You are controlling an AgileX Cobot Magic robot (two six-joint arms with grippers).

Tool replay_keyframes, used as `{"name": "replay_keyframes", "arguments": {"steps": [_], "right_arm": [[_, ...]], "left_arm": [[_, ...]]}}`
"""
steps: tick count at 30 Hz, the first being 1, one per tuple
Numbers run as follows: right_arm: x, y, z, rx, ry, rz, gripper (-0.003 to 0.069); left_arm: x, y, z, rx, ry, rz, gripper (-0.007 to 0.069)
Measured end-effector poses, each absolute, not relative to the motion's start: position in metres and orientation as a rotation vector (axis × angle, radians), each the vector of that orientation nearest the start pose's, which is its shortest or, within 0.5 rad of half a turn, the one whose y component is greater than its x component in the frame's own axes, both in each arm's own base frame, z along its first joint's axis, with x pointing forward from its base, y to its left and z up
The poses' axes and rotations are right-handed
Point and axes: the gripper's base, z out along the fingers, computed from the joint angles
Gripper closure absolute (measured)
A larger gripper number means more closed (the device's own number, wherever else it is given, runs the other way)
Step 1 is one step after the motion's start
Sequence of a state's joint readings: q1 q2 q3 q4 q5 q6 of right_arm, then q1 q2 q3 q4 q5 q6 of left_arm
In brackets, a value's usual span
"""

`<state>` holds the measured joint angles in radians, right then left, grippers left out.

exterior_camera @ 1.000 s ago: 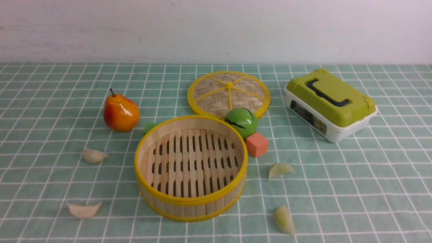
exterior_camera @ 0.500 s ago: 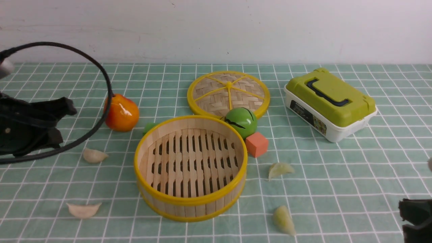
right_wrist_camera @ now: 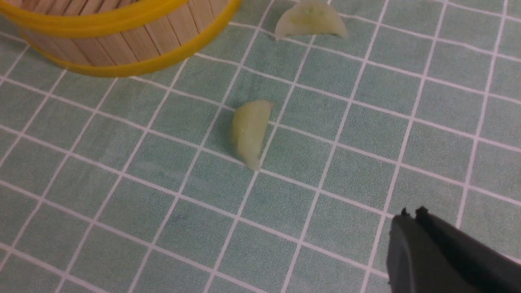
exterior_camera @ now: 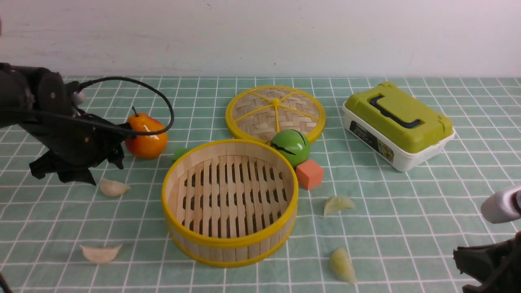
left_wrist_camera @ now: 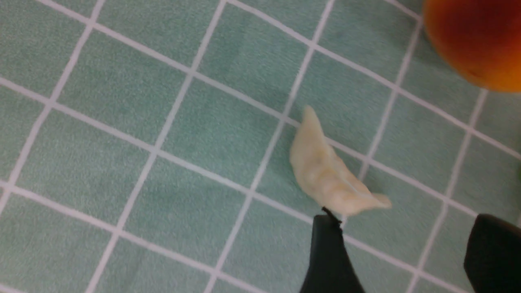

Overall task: Put the dumplings into the steamer on the table with the blue tablecloth.
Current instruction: 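Reach for and grasp a dumpling on the table with the left gripper, then place the dumpling into the bamboo steamer basket with the left gripper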

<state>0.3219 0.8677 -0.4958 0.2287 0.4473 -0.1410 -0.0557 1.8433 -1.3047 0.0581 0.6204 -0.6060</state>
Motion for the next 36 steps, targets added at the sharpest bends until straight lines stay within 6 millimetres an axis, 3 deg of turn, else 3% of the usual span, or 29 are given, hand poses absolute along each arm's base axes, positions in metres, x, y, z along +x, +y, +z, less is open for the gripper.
{"name": "replay_keyframes", "arguments": {"steps": [4,9,13,15,16,20,23,25,26,29,30,31,33,34,36], "right_arm": [[0.15,0.06,0.254,-0.347,2.282,0.314,0.066],[0.15,0.06,0.254,-0.348,2.282,0.316,0.066],[0.15,0.06,0.254,-0.349,2.282,0.316,0.066],[0.15,0.06,0.254,-0.349,2.282,0.316,0.066],[0.15,0.06,0.254,-0.349,2.282,0.316,0.066],[0.15,0.06,0.254,-0.352,2.281,0.315,0.066],[0.15,0.06,0.254,-0.353,2.281,0.315,0.066],[0.15,0.06,0.254,-0.353,2.28,0.315,0.066],[0.15,0.06,0.254,-0.353,2.28,0.315,0.066],[0.15,0.06,0.254,-0.353,2.28,0.315,0.066],[0.15,0.06,0.254,-0.353,2.28,0.315,0.066],[0.15,0.06,0.254,-0.353,2.28,0.315,0.066],[0.15,0.06,0.254,-0.353,2.28,0.315,0.0659],[0.15,0.06,0.254,-0.353,2.28,0.315,0.0659],[0.15,0.06,0.254,-0.353,2.28,0.315,0.0657]], "left_arm": [[0.411,-0.017,0.191,-0.787,2.599,-0.11,0.0191],[0.418,-0.017,0.164,-0.864,2.65,-0.086,0.0194],[0.419,-0.016,0.163,-0.852,2.65,-0.075,0.0279],[0.419,-0.016,0.163,-0.838,2.654,-0.068,0.0407],[0.419,-0.016,0.163,-0.831,2.656,-0.067,0.0435],[0.417,-0.017,0.17,-0.762,2.682,-0.065,0.0436],[0.413,-0.024,0.193,-0.663,2.671,-0.108,0.0436],[0.409,-0.034,0.216,-0.582,2.643,-0.153,0.0436],[0.404,-0.053,0.244,-0.432,2.602,-0.204,0.0436],[0.392,-0.097,0.278,-0.148,2.548,-0.284,0.0436],[0.391,-0.1,0.279,-0.126,2.546,-0.284,0.0436],[0.385,-0.123,0.284,-0.002,2.536,-0.303,0.0436],[0.379,-0.151,0.275,0.127,2.557,-0.314,0.0436],[0.379,-0.153,0.273,0.133,2.56,-0.314,0.0436],[0.383,-0.167,0.249,0.202,2.609,-0.282,0.0436]]}}
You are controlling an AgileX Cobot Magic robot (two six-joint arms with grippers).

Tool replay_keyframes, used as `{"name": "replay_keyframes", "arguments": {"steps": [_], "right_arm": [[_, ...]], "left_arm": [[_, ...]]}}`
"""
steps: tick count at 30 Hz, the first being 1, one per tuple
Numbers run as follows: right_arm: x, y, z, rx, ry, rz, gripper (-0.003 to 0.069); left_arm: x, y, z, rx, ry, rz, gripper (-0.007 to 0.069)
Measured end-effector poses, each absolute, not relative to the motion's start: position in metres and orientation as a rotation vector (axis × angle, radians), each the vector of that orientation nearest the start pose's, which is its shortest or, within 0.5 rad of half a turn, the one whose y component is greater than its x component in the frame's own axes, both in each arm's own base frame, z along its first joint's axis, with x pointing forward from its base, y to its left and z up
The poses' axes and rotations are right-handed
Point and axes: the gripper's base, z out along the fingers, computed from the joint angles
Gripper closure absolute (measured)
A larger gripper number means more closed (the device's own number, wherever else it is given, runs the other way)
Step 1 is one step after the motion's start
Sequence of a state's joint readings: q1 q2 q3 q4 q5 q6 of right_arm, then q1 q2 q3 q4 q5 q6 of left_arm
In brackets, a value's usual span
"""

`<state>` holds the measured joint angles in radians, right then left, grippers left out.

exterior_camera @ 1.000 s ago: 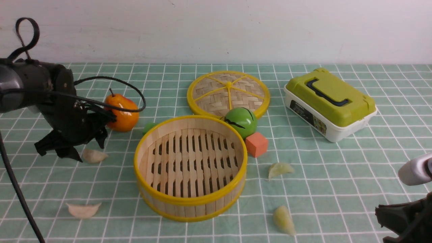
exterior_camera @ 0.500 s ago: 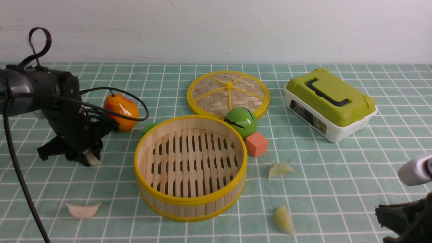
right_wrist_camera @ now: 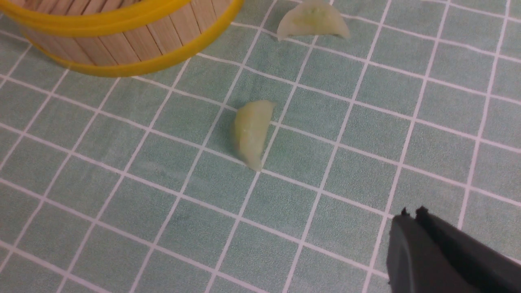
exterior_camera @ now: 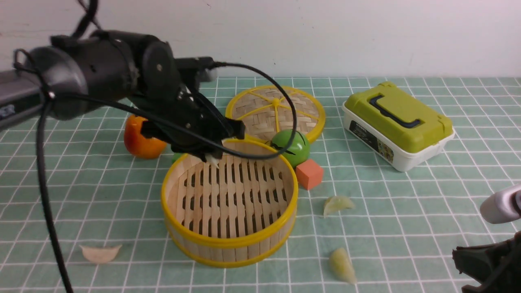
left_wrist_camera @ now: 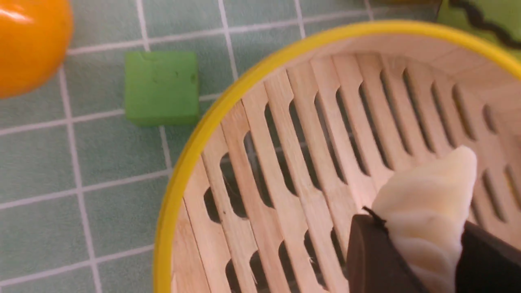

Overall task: Put the dumplings into the steamer on the table with the blue tablecloth.
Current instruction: 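Place the dumpling into the bamboo steamer basket with the left gripper, then reach for and grasp a dumpling on the table with the left gripper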

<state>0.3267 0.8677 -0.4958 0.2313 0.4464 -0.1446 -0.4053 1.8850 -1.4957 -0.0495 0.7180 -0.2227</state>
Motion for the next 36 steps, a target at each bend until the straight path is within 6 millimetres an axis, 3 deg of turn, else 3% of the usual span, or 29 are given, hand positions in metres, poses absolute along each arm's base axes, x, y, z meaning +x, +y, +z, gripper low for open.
{"name": "replay_keyframes", "arguments": {"steps": [5,8,12,15,17,18,20,23,25,29,31,36], "right_arm": [[0.15,0.06,0.254,-0.353,2.28,0.315,0.0652],[0.15,0.06,0.254,-0.353,2.28,0.315,0.065],[0.15,0.061,0.254,-0.349,2.281,0.32,0.0645],[0.15,0.061,0.254,-0.349,2.281,0.32,0.0643],[0.15,0.061,0.254,-0.349,2.281,0.32,0.0639],[0.15,0.061,0.254,-0.349,2.281,0.32,0.0638],[0.15,0.061,0.254,-0.349,2.281,0.32,0.0638],[0.15,0.061,0.254,-0.331,2.283,0.341,0.0638],[0.15,0.062,0.255,-0.314,2.286,0.361,0.0637],[0.149,0.064,0.255,-0.28,2.289,0.4,0.0634],[0.149,0.064,0.255,-0.273,2.29,0.408,0.0633],[0.149,0.064,0.255,-0.27,2.29,0.412,0.0627]], "left_arm": [[0.395,-0.173,0.201,0.239,2.684,-0.203,0.0436],[0.398,-0.174,0.194,0.248,2.678,-0.188,0.0429],[0.398,-0.174,0.196,0.248,2.665,-0.187,0.0286],[0.394,-0.172,0.204,0.238,2.677,-0.181,0.0216],[0.387,-0.167,0.222,0.247,2.675,-0.161,0.0174],[0.377,-0.16,0.247,0.277,2.658,-0.12,0.016],[0.365,-0.153,0.273,0.307,2.635,-0.087,0.0157],[0.341,-0.135,0.296,0.369,2.661,-0.011,0.0157],[0.328,-0.12,0.285,0.412,2.744,0.051,0.016],[0.313,-0.087,0.228,0.655,2.873,0.206,0.0181],[0.31,-0.077,0.212,0.727,2.861,0.231,0.0188],[0.309,-0.063,0.194,0.804,2.787,0.252,0.0192]]}}
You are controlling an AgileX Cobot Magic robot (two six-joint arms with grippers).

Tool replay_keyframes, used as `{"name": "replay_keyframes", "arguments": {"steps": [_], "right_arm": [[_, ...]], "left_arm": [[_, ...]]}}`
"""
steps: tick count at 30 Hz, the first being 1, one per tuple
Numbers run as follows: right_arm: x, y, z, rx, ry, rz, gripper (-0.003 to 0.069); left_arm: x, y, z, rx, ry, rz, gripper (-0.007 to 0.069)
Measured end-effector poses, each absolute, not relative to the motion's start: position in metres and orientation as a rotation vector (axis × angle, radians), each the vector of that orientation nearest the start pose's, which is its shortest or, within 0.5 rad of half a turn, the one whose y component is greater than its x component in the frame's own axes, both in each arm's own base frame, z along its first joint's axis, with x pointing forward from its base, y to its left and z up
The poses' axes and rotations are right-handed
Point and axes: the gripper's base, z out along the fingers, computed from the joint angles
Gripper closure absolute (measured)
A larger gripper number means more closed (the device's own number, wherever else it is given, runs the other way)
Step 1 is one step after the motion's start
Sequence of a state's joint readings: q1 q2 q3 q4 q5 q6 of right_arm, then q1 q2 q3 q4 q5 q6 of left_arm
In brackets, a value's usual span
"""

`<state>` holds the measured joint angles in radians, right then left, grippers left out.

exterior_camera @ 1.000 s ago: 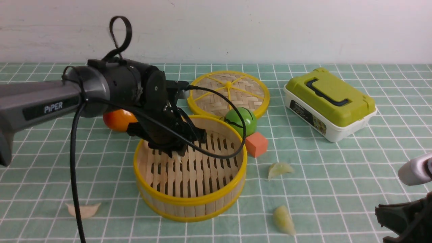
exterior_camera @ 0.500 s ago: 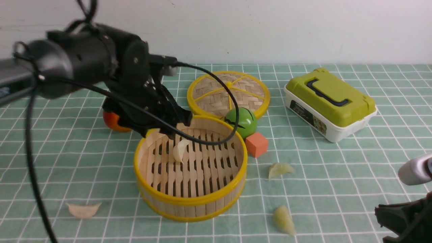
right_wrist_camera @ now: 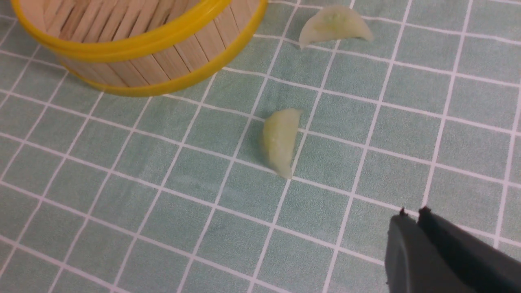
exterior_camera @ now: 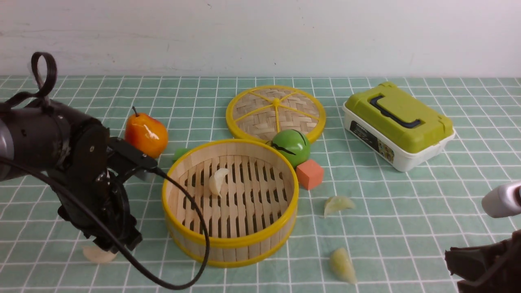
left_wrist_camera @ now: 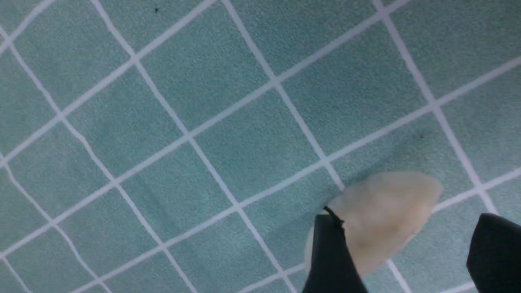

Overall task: Put the dumplings into the steamer on the table with the blue tablecloth.
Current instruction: 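Reach for and grasp a dumpling on the table with the left gripper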

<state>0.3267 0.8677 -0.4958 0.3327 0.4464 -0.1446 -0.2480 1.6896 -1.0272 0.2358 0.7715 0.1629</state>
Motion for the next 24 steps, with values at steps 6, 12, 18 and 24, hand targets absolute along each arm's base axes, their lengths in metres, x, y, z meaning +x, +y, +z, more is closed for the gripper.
{"name": "replay_keyframes", "arguments": {"steps": [6,12,18,24], "right_arm": [[0.149,0.064,0.255,-0.267,2.29,0.416,0.0627],[0.149,0.064,0.255,-0.267,2.29,0.416,0.062],[0.149,0.064,0.255,-0.267,2.29,0.416,0.0617],[0.149,0.064,0.255,-0.267,2.29,0.416,0.0609]], "left_arm": [[0.313,-0.056,0.178,0.818,2.813,0.261,0.0218],[0.313,-0.06,0.159,0.807,2.893,0.204,0.0298],[0.314,-0.061,0.16,0.702,2.926,0.182,0.0414],[0.318,-0.062,0.172,0.374,3.029,0.153,0.0426]]}}
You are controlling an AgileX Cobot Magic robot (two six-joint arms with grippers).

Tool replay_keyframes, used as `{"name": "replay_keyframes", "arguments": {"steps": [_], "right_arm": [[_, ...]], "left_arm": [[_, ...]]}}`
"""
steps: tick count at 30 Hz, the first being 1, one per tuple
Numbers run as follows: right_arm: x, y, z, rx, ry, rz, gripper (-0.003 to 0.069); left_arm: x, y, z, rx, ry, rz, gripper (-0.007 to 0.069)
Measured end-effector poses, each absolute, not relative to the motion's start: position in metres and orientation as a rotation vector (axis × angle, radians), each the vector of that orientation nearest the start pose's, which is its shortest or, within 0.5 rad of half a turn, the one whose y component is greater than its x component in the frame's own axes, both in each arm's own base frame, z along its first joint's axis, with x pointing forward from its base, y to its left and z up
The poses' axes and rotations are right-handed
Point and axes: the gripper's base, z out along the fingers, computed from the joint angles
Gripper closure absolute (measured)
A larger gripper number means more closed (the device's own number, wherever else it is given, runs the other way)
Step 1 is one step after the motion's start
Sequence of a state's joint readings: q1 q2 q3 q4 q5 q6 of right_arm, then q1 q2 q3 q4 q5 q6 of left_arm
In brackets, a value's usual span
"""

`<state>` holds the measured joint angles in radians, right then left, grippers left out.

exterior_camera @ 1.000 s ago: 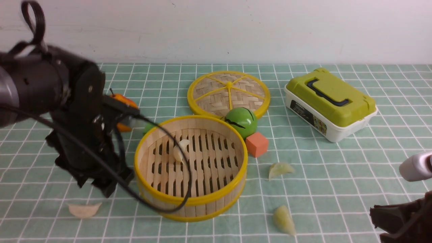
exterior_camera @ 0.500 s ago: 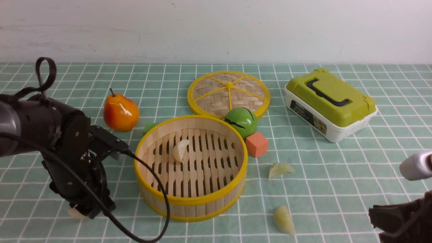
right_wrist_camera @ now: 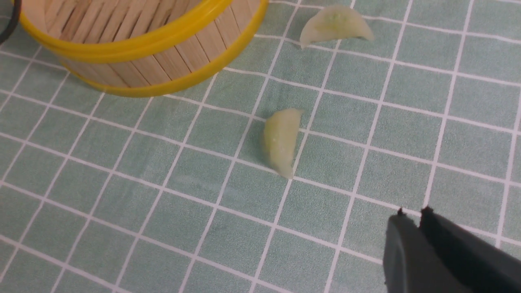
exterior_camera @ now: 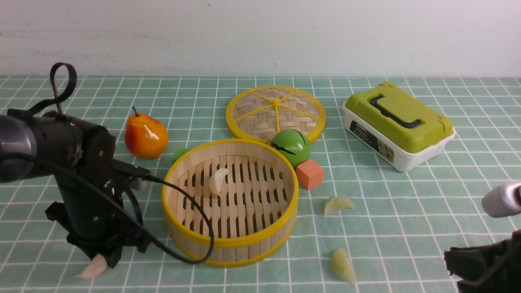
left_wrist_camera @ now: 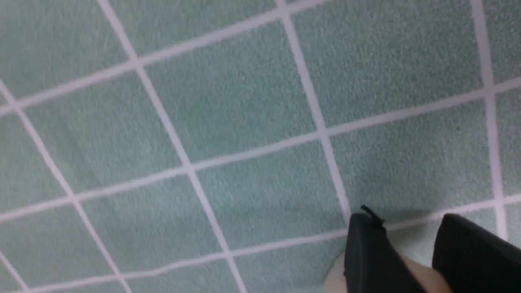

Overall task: Put the dumplings into the steamer on the table with the blue tablecloth.
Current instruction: 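Reach for and grasp a dumpling on the table with the left gripper, then place the dumpling into the bamboo steamer basket with the left gripper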

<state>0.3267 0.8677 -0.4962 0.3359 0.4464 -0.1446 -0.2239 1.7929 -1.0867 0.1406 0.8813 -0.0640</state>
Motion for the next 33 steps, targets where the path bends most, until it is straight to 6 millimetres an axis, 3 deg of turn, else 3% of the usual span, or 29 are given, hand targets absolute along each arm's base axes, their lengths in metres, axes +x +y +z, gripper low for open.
{"name": "replay_keyframes", "arguments": {"steps": [5,9,14,17,21,25,27,33], "right_arm": [[0.149,0.064,0.255,-0.266,2.29,0.417,0.0608],[0.149,0.064,0.255,-0.266,2.29,0.416,0.0604],[0.15,0.064,0.256,-0.263,2.282,0.415,0.0598],[0.15,0.064,0.256,-0.262,2.275,0.413,0.0595],[0.15,0.064,0.256,-0.263,2.276,0.412,0.0589],[0.15,0.064,0.256,-0.266,2.279,0.411,0.0587],[0.15,0.064,0.256,-0.266,2.28,0.411,0.0585],[0.15,0.064,0.256,-0.274,2.282,0.403,0.0582]], "left_arm": [[0.331,-0.069,0.201,0.225,3.051,0.09,0.0428],[0.346,-0.087,0.239,0.154,3.009,-0.09,0.0431],[0.361,-0.152,0.285,0.243,2.805,-0.324,0.0431],[0.373,-0.186,0.284,0.253,2.758,-0.418,0.0431],[0.399,-0.214,0.253,0.241,2.79,-0.454,0.0431],[0.419,-0.223,0.216,0.221,2.837,-0.433,0.0431],[0.426,-0.226,0.207,0.203,2.829,-0.434,0.0434],[0.434,-0.226,0.206,0.207,2.768,-0.4,0.0453]]}}
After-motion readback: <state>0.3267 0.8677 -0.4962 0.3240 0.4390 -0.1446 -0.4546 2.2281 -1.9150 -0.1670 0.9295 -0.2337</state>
